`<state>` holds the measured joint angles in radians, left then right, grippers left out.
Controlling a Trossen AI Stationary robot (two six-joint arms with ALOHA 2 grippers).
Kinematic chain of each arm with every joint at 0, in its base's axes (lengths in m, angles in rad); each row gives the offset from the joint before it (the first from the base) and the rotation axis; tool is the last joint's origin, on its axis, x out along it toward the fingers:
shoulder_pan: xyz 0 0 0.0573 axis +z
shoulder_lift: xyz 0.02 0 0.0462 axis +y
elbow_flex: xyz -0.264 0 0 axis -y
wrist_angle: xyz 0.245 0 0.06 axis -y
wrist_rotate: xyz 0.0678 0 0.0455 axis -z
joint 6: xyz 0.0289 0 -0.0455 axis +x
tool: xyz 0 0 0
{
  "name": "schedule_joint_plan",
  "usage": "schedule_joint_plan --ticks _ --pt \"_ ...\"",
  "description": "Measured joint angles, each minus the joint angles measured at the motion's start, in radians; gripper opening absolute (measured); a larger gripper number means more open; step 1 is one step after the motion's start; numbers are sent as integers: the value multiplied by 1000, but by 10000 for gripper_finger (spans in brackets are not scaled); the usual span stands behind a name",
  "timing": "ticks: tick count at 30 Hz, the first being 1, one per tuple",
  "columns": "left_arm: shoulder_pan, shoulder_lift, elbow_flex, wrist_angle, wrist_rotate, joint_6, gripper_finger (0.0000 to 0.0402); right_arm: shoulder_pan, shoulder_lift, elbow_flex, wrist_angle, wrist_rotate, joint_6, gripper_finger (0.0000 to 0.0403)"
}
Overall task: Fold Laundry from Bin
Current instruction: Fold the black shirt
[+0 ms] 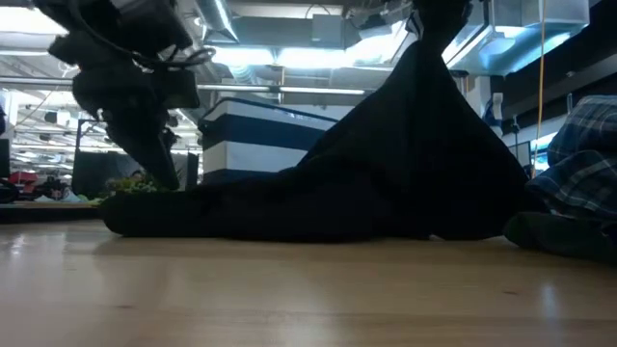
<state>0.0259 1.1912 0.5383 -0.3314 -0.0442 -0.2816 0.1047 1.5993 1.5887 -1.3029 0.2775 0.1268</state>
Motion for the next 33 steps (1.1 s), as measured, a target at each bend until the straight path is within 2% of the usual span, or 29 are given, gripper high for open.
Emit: schedule_joint_plan --ticks 2,10,18,25,28,32,33 --pt "38 0 -19 40 43 4 145 0 0 0 0 0 0 1" --pt "129 0 -27 42 101 35 145 0 0 0 0 -8 0 1" --pt "139 72 -27 54 167 32 145 0 0 0 2 -9 -1 1" --pt "139 141 -28 81 158 70 140 0 0 0 1 -8 -2 1" --pt "139 139 -27 114 158 117 107 0 0 0 0 -5 -8 1" --pt "139 136 9 116 161 188 22 0 0 0 -5 51 -28 1" --pt "139 135 20 115 160 192 12 0 0 0 -8 68 -29 1"
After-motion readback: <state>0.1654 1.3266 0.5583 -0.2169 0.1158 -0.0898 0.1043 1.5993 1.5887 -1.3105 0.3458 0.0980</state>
